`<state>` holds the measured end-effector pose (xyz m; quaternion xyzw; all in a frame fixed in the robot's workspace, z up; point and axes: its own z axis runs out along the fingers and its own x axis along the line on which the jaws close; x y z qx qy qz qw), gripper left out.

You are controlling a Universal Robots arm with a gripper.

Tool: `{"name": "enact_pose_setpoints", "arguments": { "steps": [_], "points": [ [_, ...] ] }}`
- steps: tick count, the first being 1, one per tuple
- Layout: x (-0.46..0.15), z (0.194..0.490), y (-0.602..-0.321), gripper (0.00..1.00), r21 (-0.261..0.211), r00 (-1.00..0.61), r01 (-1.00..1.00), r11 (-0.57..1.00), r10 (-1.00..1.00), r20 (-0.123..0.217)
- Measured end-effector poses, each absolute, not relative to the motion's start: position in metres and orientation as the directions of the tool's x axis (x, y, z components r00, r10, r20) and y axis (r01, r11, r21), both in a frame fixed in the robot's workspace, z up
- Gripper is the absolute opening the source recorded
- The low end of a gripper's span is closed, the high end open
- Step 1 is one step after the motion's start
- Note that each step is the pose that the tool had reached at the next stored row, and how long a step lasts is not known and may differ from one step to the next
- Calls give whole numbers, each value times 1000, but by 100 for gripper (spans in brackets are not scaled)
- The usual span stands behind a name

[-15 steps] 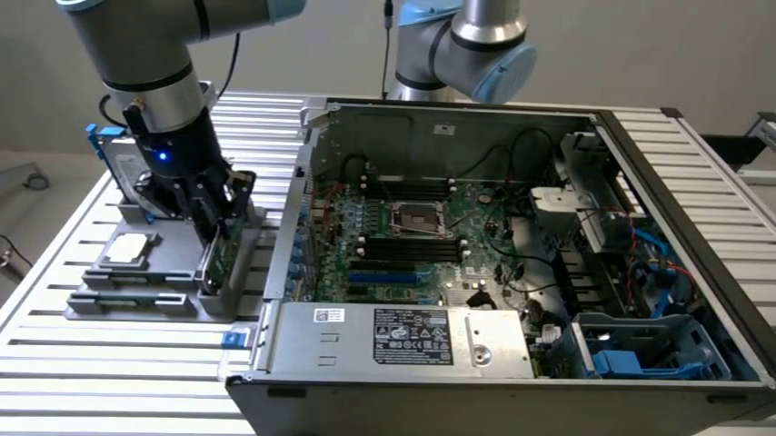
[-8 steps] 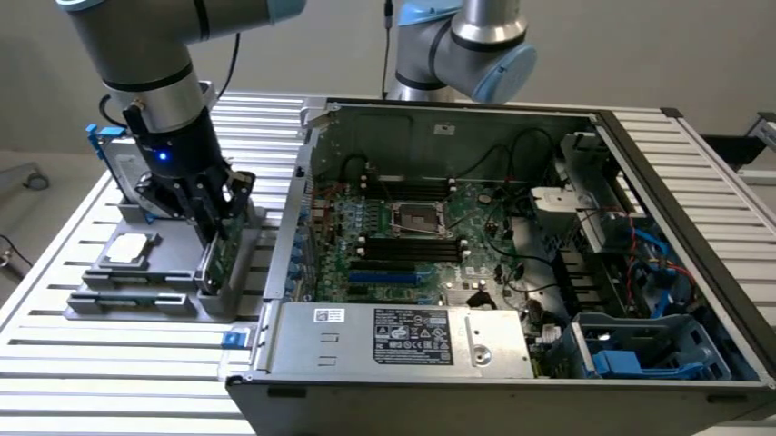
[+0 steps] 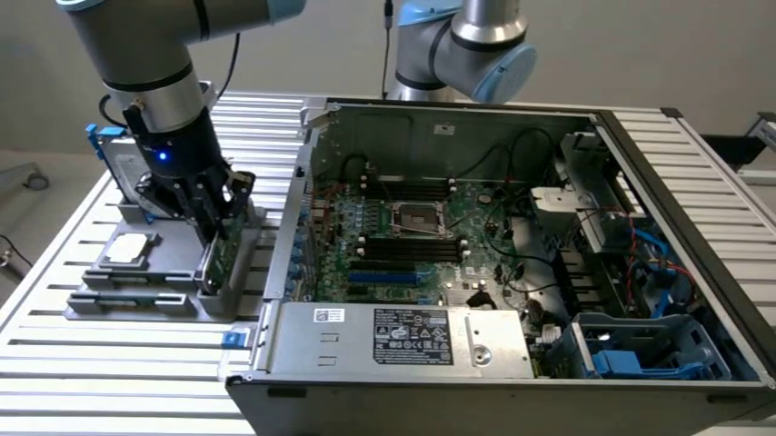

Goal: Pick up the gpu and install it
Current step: 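Pick up the gpu and move the gpu toward the slot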

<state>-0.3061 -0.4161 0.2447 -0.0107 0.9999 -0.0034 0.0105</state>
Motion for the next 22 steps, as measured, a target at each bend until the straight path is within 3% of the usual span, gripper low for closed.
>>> {"name": "enact_pose_setpoints", "arguments": {
  "steps": [8,22],
  "points": [
    [-306,260,-416,26,-7,-1000,-21,1000,-21,-21],
    [-301,323,-415,26,-7,-1000,-21,1000,-21,-20]
  ]
}}
